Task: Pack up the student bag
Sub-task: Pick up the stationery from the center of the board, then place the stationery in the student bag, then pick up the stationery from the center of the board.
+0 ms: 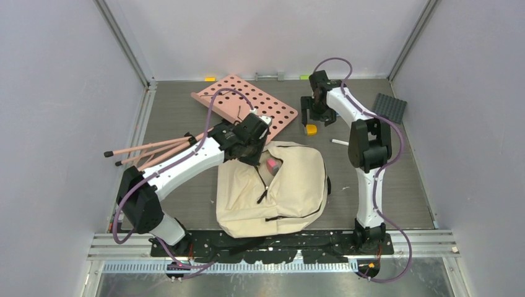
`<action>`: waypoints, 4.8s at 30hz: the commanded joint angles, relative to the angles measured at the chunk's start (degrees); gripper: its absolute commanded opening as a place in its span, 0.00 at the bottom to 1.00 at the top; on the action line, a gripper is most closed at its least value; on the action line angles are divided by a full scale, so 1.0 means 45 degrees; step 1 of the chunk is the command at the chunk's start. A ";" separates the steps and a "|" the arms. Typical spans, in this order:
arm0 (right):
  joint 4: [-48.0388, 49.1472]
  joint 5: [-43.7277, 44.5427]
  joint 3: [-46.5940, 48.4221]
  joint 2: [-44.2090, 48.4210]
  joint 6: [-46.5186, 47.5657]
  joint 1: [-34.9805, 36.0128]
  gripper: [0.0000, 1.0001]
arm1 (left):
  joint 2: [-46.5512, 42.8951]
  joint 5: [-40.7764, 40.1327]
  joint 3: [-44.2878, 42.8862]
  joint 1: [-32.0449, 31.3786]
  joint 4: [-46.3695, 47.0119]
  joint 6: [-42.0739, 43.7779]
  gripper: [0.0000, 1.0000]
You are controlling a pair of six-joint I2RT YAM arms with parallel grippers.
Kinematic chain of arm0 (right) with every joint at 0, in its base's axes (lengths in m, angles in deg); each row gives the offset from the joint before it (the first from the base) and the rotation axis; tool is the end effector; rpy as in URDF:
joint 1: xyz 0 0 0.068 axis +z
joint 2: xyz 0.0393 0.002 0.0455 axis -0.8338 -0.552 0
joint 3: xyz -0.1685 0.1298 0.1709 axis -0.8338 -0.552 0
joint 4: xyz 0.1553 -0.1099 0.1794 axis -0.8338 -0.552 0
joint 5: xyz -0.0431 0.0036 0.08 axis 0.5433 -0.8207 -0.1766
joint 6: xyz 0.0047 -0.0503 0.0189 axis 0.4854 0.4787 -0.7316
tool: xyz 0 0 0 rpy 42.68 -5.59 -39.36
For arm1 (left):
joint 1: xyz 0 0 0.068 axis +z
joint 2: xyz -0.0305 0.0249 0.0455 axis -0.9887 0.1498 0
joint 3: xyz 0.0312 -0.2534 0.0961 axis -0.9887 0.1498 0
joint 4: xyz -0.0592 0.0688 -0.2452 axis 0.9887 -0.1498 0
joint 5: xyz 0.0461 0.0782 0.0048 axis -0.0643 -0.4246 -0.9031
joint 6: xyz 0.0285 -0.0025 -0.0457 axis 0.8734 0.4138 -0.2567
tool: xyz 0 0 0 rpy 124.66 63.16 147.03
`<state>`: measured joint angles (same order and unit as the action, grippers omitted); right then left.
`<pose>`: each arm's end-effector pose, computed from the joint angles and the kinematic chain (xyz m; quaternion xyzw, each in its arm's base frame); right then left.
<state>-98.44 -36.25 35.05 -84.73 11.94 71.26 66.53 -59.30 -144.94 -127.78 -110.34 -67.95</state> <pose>0.4494 0.1146 0.2087 -0.0203 0.9807 -0.0055 0.1943 0.2244 -0.2301 0.2939 0.1676 0.9438 -0.1216 0.2578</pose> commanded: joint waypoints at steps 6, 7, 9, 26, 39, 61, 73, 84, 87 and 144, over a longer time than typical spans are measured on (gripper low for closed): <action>-0.0255 -0.0062 0.2146 -0.1696 0.0199 0.0358 0.87 | -0.0055 -0.0928 -0.0824 0.0099 -0.0531 0.0816 0.00; -0.0271 0.0025 0.2160 -0.1748 0.0203 0.0456 0.87 | -0.0065 -0.0927 -0.0824 0.0112 -0.0554 0.0841 0.00; -0.0342 0.0400 0.2197 -0.1903 0.0238 0.0575 0.87 | -0.0057 -0.0927 -0.0812 0.0108 -0.0587 0.0885 0.00; -0.0786 0.0686 0.1754 -0.1895 0.0138 0.0625 0.41 | -0.0054 -0.0967 -0.0814 0.0113 -0.0585 0.0916 0.00; -0.0941 0.0315 0.2066 0.0723 0.0252 0.0628 0.19 | -0.0480 -0.1056 -0.0319 0.0109 0.0216 0.0077 0.00; 0.1224 -0.5502 -0.3673 0.7813 -0.1121 0.3523 0.17 | -0.1166 -0.1203 0.0599 0.0114 0.1194 -0.1118 0.00; 0.1683 -0.5996 -0.5034 0.7025 -0.0703 0.4890 0.14 | -0.1364 -0.1162 0.0660 0.0114 0.1387 -0.1140 0.00; 0.2105 -0.6251 -0.5271 0.5553 -0.0480 0.5808 0.13 | -0.1509 -0.1245 0.0660 0.0114 0.1419 -0.1130 0.00; 0.2068 -0.6377 -0.5084 0.5252 -0.0504 0.6014 0.13 | -0.1465 -0.1211 0.0638 0.0104 0.1419 -0.1120 0.00; 0.3309 -0.1730 -0.4398 0.4549 0.0852 -0.2881 0.84 | -0.1174 -0.0844 0.0399 0.0101 0.1688 0.0984 0.00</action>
<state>-87.97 -42.85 8.80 -58.52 13.45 60.53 61.46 -62.52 -141.42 -127.80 -106.80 -67.80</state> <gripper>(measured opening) 0.845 0.025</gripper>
